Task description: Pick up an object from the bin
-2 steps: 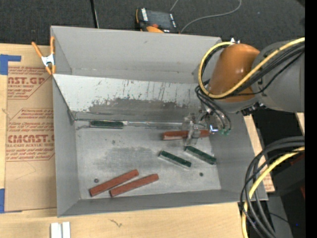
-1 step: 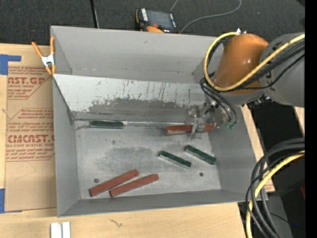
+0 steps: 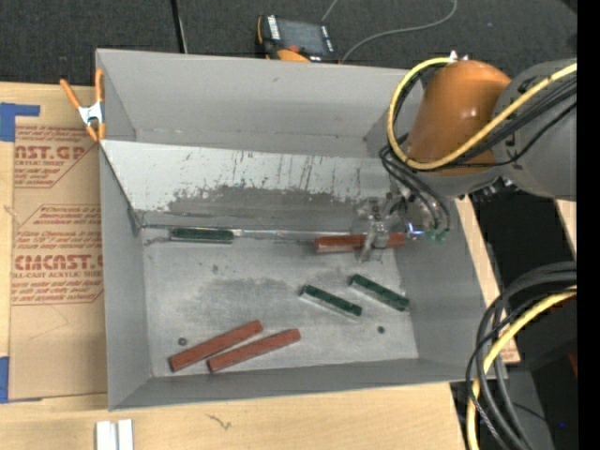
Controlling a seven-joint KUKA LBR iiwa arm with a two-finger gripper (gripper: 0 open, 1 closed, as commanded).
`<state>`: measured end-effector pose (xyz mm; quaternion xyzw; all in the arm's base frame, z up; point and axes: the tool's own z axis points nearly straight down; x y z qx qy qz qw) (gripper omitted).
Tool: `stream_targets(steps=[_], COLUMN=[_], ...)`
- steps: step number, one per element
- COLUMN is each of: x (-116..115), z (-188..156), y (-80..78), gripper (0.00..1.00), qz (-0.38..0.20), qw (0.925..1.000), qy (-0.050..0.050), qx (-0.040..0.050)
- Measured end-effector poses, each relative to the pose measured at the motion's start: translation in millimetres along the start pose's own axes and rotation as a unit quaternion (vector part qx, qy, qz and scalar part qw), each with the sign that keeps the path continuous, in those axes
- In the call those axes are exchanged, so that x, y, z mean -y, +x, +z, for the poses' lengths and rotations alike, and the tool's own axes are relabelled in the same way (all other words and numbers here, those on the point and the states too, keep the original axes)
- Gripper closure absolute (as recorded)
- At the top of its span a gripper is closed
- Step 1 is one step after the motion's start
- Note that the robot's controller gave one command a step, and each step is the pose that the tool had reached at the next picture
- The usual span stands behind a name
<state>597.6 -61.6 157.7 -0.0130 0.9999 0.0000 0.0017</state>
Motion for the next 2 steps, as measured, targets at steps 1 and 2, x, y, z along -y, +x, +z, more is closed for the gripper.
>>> stream_targets(steps=[1, 2], x=[-0.1, -0.2], z=[-26.3, -40.0], y=[-1.4, -2.3], gripper=[1.0, 1.0], qz=[0.0, 0.0], qw=[1.0, 1.0], qy=[0.0, 0.0], qx=[0.0011, 0.0006])
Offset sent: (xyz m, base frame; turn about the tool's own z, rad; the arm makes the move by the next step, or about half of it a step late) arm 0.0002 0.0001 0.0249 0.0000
